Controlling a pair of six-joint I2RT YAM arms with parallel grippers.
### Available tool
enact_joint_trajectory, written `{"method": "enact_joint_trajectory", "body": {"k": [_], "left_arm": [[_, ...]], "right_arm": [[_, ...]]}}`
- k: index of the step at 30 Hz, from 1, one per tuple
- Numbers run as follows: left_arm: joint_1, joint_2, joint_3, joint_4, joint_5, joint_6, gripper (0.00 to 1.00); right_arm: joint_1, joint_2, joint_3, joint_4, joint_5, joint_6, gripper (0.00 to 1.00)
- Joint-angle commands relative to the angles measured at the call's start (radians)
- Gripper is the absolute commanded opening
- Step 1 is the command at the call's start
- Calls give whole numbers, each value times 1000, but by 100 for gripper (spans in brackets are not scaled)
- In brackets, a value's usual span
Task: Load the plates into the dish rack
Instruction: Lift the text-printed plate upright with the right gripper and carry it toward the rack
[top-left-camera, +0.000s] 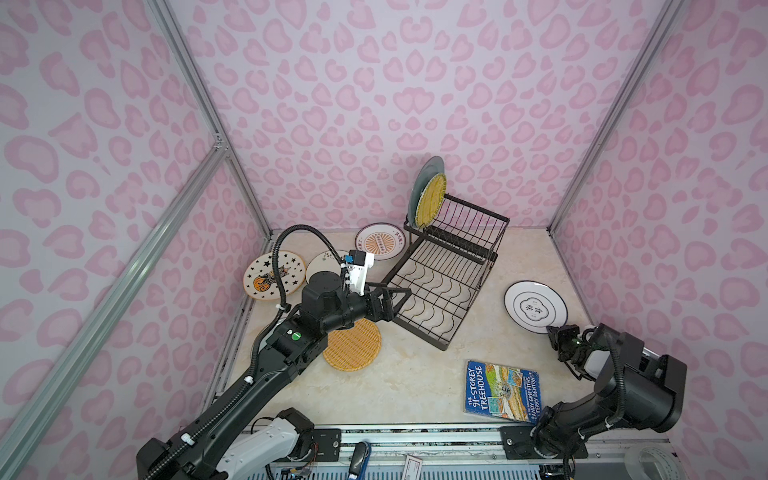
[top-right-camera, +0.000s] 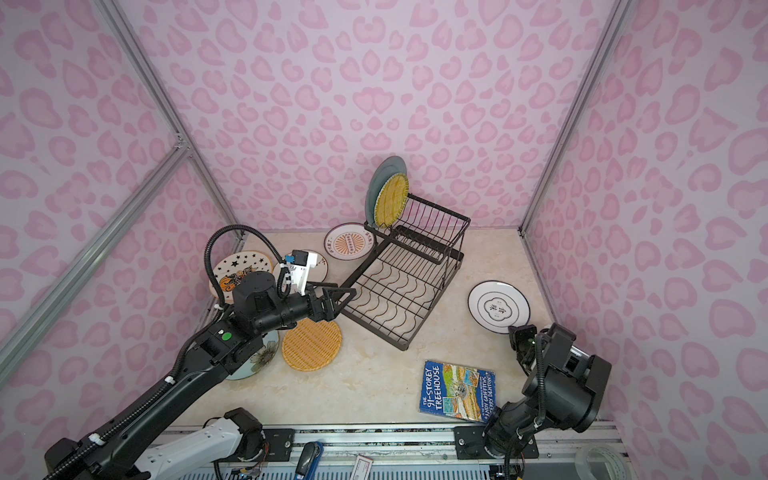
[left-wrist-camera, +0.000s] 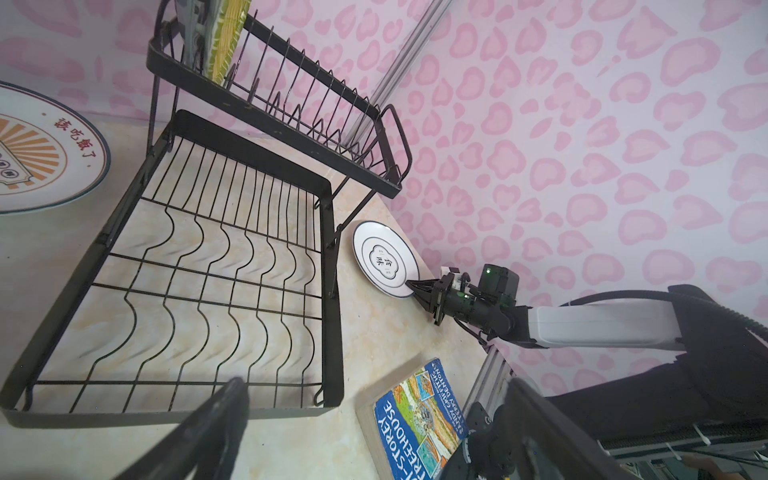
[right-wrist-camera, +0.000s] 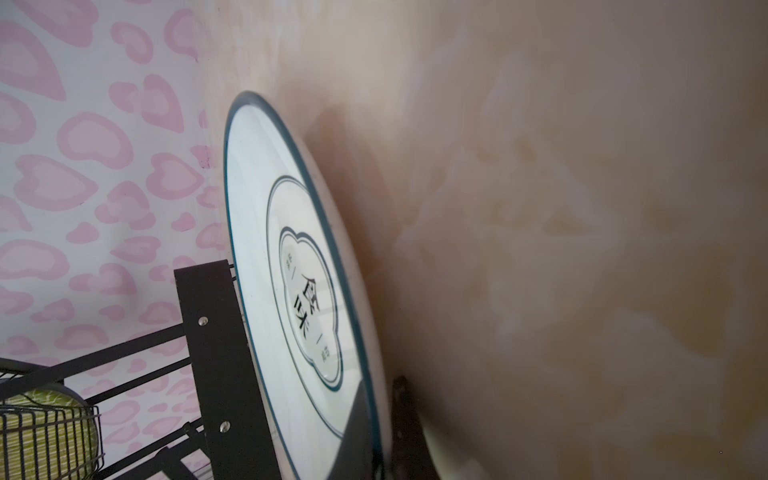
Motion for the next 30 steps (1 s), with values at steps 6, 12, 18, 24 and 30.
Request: {"method": "enact_joint_trajectory", "body": {"k": [6,12,18,24,30], "left_arm": [[1,-18,-8,32,-23,-7,98],[2,-8,-11,52,-19,-40,97],[3,7,-21,82,8,-68,98],[3,64,-53,187,109,-145,98],[-8,155,-79,259,177,-210,100]], "right_arm": [[25,-112,-43,-25,-42,39,0],[20,-238,-57,-24,-84,73,0],[20,-328,-67,5,-124,141,0],[59,-421,-119,9,-144,187,0],[101,-582,-162,-179,-120,141,0]]}}
